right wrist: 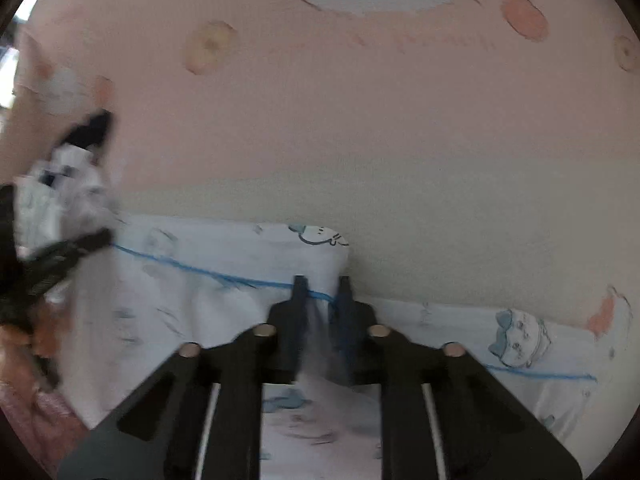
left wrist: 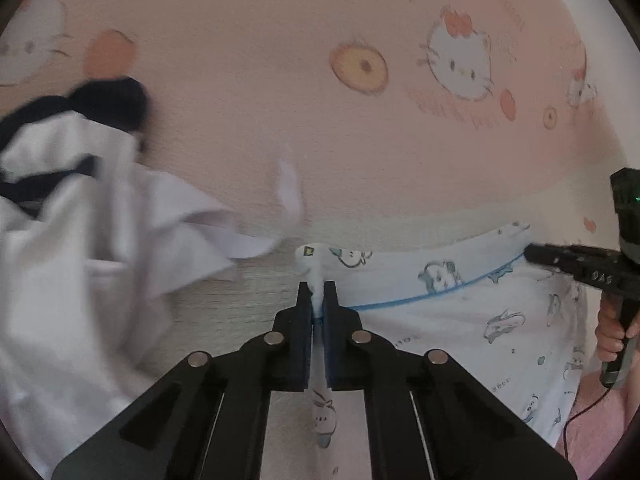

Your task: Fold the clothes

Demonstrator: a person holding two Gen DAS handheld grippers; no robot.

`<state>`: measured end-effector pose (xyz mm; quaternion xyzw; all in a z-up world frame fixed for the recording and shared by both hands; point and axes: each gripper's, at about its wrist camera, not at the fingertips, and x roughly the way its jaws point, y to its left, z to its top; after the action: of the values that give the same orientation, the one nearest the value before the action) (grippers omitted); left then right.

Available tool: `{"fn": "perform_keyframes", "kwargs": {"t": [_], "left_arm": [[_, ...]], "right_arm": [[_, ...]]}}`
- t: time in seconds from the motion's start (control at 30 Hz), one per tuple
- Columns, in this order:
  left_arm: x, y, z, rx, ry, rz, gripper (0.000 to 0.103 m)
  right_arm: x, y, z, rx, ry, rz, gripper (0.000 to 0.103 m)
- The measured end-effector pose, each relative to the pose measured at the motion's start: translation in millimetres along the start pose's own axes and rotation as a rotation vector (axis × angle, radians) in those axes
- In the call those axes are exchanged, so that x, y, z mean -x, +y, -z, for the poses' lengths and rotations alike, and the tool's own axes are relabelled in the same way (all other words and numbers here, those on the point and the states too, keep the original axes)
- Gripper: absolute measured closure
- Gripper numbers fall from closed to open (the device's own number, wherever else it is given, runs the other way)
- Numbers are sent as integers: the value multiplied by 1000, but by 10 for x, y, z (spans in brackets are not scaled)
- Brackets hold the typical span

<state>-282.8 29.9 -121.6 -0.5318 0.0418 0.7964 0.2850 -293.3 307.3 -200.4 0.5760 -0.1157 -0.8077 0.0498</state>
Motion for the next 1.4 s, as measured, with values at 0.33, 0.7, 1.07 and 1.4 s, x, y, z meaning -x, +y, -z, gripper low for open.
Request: {"fn": "perform_keyframes", "kwargs": {"t": [0.33,0.7,1.07,1.4], "left_arm": [[-252,193,-161,-37,60,-89,91],[-88,-114,-177,-156,-94,-55,72],[-798,-1302,-793,-371,39,75,73],[-1388,-1759,-952,-533,265,143,73]], "right_arm": [[-274,105,-451,-19,-148,-90,73],[104,-171,-450,-100,-194,-75,54],[-99,-39,12,87,11,-4,80],[-61,-92,34,158,65,-68,82]]}}
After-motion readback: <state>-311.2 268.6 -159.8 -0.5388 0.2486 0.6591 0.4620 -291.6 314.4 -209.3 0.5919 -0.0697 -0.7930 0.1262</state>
